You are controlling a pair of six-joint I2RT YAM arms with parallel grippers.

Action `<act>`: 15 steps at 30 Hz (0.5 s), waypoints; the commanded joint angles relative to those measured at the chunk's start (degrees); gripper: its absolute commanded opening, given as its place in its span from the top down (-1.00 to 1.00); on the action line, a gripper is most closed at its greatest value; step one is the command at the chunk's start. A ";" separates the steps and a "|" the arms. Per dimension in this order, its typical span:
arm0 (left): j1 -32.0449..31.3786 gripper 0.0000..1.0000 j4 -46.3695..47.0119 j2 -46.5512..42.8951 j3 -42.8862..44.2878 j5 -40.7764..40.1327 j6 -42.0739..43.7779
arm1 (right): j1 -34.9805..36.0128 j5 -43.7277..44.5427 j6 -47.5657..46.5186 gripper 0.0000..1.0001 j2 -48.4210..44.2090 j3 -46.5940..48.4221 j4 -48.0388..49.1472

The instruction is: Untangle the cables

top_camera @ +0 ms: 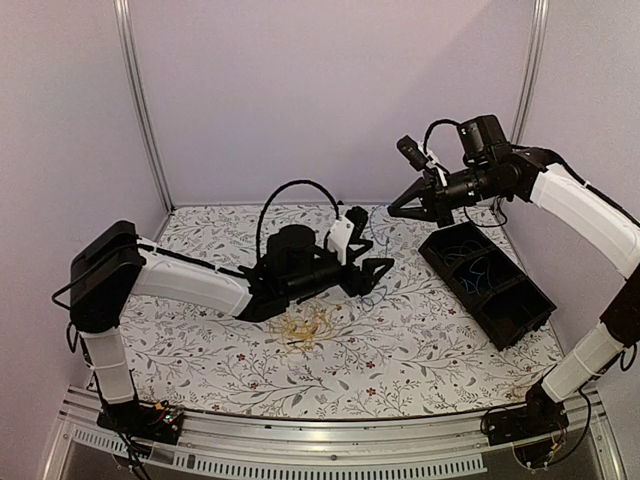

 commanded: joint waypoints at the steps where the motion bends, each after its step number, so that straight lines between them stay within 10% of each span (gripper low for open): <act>1: -0.09 -0.29 4.80 7.22 6.62 3.19 -0.44 | 0.38 -1.89 -0.63 1.00 0.09 5.53 -2.89; 8: 3.56 0.50 9.34 15.49 6.19 7.28 -10.54 | -0.27 -1.26 -2.60 1.00 -2.19 15.46 -4.87; 15: 6.21 0.79 11.01 19.10 3.92 9.67 -16.97 | -4.68 -4.20 -0.74 1.00 -2.89 29.31 -4.33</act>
